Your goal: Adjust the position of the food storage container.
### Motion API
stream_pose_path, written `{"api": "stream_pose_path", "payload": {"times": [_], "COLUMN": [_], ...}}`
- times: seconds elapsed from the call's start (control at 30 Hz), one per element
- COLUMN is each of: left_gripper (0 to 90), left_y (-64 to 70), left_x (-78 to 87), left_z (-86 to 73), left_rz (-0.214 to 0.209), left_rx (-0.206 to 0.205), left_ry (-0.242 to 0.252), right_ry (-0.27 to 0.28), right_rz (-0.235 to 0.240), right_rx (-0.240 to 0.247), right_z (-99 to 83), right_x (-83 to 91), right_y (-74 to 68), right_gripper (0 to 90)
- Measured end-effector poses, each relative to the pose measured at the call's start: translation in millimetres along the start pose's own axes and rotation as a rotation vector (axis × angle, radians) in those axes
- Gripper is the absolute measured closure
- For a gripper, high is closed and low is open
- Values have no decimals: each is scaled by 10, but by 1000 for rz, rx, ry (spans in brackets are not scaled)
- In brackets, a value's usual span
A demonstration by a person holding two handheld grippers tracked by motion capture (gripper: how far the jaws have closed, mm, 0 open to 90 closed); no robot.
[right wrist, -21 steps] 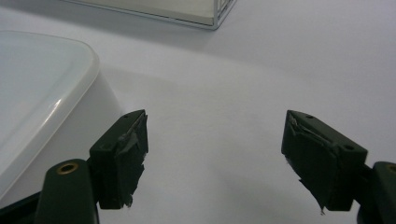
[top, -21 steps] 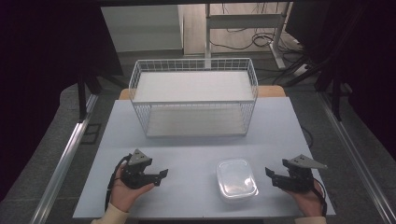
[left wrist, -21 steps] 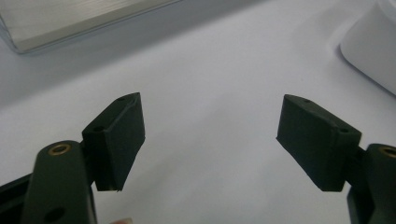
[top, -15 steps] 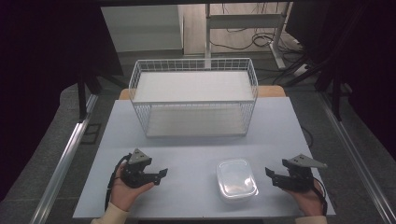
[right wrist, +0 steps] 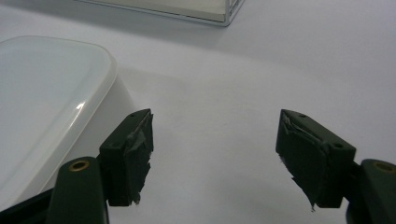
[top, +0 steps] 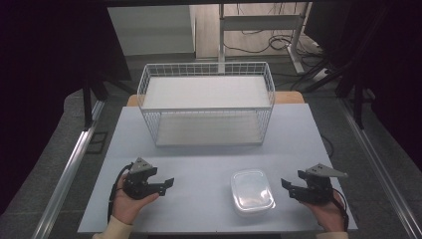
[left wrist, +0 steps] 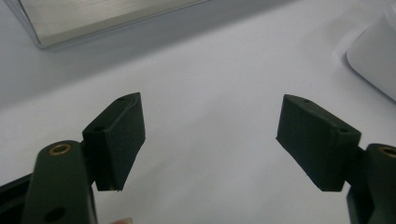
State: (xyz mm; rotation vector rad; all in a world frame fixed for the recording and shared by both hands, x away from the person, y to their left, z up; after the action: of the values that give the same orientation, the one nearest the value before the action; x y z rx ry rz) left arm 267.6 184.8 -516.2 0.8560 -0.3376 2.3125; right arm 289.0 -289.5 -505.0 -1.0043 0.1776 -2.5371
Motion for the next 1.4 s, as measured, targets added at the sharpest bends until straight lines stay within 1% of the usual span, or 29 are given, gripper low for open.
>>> {"api": "stream_pose_path", "payload": {"times": [0.07,0.2,0.33,0.37,0.43,0.53,0.6,0.67,0.73,0.83,0.87,0.97,1.0,1.03,1.13,1.2,1.23,1.3,1.33,1.37,1.4], "left_gripper": [234,233,233,236,237,237,237,237,237,236,236,236,236,236,236,236,236,235,235,235,235], "left_y": [-14,-28,-31,-33,-34,-25,-19,-14,-12,-11,-11,-11,-6,-6,-2,-4,-5,0,0,0,5], "left_x": [-9,-35,-40,-31,-26,-14,-5,-5,-14,-46,-46,-54,-53,-53,-52,-55,-56,-56,-56,-54,-50], "left_z": [8,1,10,9,8,16,24,29,26,7,7,1,2,2,5,5,3,0,0,1,4], "left_rz": [0,-2,-4,4,4,7,8,6,4,-1,-1,0,-1,-1,-4,-6,-6,-7,-7,-8,-4], "left_rx": [-5,-4,-8,-4,-6,-7,-13,-14,-17,-15,-15,-23,-19,-19,-20,-21,-22,-18,-18,-23,-18], "left_ry": [0,-7,-7,0,0,2,4,5,0,-16,-16,-22,-20,-20,-20,-20,-21,-22,-22,-22,-19], "right_ry": [-3,-31,-31,-27,-29,-36,-39,-41,-68,-120,-120,-186,-223,-223,-277,-311,-339,-356,-356,-385,-385], "right_rz": [-1,-8,-8,-6,-6,-20,-23,-16,-5,4,4,22,37,37,58,70,90,107,107,118,118], "right_rx": [2,4,7,4,0,6,11,9,10,16,16,49,86,86,149,178,205,217,217,237,237], "right_z": [4,-15,-21,-14,-10,11,26,37,44,34,34,4,-28,-28,-91,-137,-178,-209,-209,-243,-243], "right_x": [1,4,47,74,83,104,132,170,216,235,235,254,266,266,260,262,266,259,259,248,248], "right_y": [1,39,27,10,4,-1,4,10,7,-16,-16,-83,-141,-141,-218,-269,-323,-364,-364,-415,-415], "right_gripper": [286,312,320,325,327,330,344,372,418,476,476,532,584,584,682,736,798,848,848,886,886]}}
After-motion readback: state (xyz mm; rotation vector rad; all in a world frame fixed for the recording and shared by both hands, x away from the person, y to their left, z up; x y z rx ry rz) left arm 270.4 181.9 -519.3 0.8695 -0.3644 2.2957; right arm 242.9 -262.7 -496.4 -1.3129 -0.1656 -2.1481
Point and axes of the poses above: each handheld gripper's, and its own axes: x roughly backward along the jaws, z roughly out of its top, y roughly to its right, the point moved 3 cm from there along -x, roughly forward along the jaws, and after that the axes turned 15 degrees about -x, right-handed, at the moved point
